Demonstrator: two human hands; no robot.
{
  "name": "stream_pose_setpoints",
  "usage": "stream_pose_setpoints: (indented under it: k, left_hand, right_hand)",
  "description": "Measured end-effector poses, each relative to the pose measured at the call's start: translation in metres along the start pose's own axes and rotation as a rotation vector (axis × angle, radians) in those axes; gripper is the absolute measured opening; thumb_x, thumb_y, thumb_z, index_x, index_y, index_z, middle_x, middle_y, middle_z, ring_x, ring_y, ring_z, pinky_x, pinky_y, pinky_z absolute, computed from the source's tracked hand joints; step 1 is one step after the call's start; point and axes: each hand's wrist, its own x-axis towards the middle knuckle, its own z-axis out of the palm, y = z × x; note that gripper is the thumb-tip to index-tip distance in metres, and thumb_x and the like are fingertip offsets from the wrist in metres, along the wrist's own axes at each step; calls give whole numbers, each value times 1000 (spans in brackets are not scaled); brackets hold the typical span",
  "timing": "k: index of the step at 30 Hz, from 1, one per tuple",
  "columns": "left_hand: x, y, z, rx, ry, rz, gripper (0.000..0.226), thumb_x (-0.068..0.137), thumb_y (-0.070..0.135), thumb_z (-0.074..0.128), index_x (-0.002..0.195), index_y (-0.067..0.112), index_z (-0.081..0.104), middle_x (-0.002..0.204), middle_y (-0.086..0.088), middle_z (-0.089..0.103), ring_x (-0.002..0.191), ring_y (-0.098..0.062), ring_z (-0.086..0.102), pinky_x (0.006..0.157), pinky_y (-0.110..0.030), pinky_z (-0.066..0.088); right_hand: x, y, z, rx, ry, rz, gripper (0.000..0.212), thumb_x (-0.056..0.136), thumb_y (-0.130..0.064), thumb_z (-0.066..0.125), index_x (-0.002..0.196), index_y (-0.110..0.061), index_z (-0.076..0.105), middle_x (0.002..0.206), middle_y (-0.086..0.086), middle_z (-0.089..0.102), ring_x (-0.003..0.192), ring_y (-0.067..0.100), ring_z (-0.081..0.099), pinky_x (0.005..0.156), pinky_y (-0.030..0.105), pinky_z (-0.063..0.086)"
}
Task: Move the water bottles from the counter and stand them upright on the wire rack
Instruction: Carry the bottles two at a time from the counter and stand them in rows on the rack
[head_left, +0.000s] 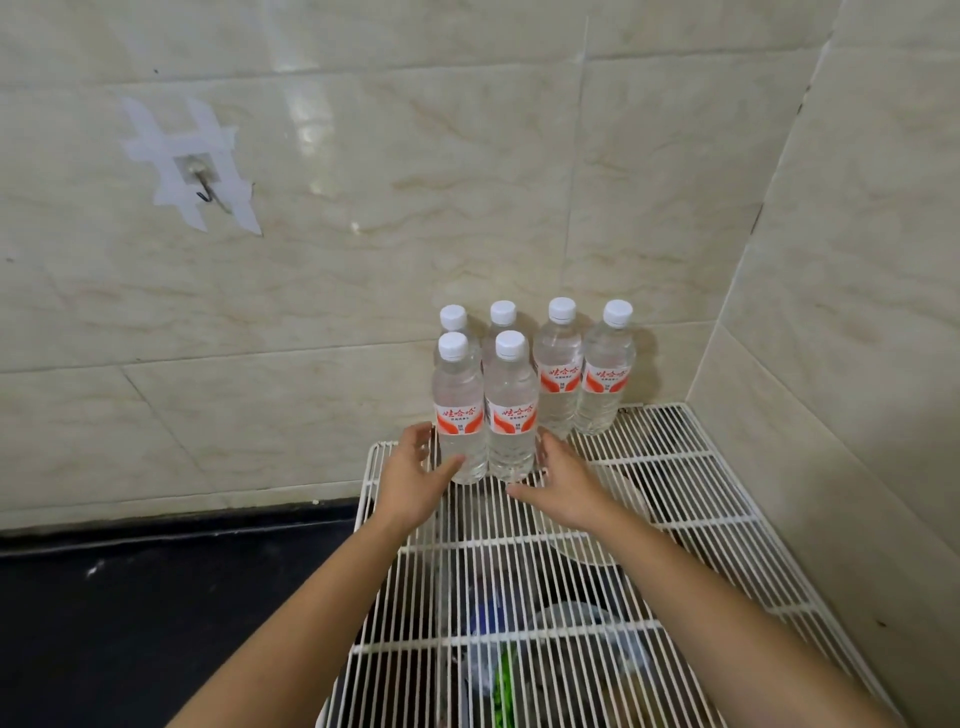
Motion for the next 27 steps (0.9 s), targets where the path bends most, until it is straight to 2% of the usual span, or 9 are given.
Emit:
stream_pose_setpoints:
  k: [2,4,6,8,12,14,20,27]
  left_hand:
    - [-19,1,-16,160,59,101,66,92,42,67,148,19,40,152,-2,47,139,-21,45,113,-43,41]
    - [-41,-4,-37,344,109,203,65,96,51,55,151,21,37,158,-3,39,144,-20,37,117,-42,35]
    - [-62,-8,-59,482,181,247,64,98,54,45,153,22,34,163,-5,28,148,-23,30,119,-45,31]
    - [-83,-10,-78,549,291,249,65,99,54,39,154,20,33,165,-8,22,150,-27,27,119,-49,30]
    - [-130,-22,-105,660,542,261,61,102,48,35,152,12,36,163,-19,24,150,-36,24,117,-53,28]
    - [-154,-31,-121,737,610,250,62,101,48,36,151,10,38,162,-22,25,150,-37,24,117,-51,27]
    - [-220,-78,-193,878,641,186,66,99,50,37,151,9,39,163,-20,25,149,-38,26,114,-60,32]
    - [-312,-164,-340,989,670,41,68,98,53,37,150,10,42,162,-20,27,148,-39,28,113,-61,31]
  right_hand:
    - [-9,4,7,-34,83,-12,95,86,-52,71,159,-29,14,165,0,24,149,24,32,119,51,33]
    - [-20,1,12,-99,321,-84,79,93,-49,61,156,-18,23,159,9,23,143,28,37,116,48,39]
    - [-31,-14,19,-78,556,-248,65,95,-46,54,147,-12,34,154,16,26,138,32,40,111,51,44]
    - [-40,-34,27,-45,631,-435,62,95,-45,53,145,-13,35,155,20,26,140,36,37,114,51,38]
    - [-56,-72,50,-161,529,-698,62,99,-49,47,151,-17,35,164,17,16,153,34,16,125,50,12]
    - [-64,-88,66,-226,462,-779,63,100,-50,45,153,-17,36,167,16,15,156,31,7,126,48,4]
    - [-101,-146,133,-256,368,-872,64,100,-48,49,154,-17,36,167,16,19,156,34,11,123,57,15]
    - [-167,-249,275,-266,311,-908,63,101,-50,43,156,-20,33,168,13,14,156,32,6,125,54,12]
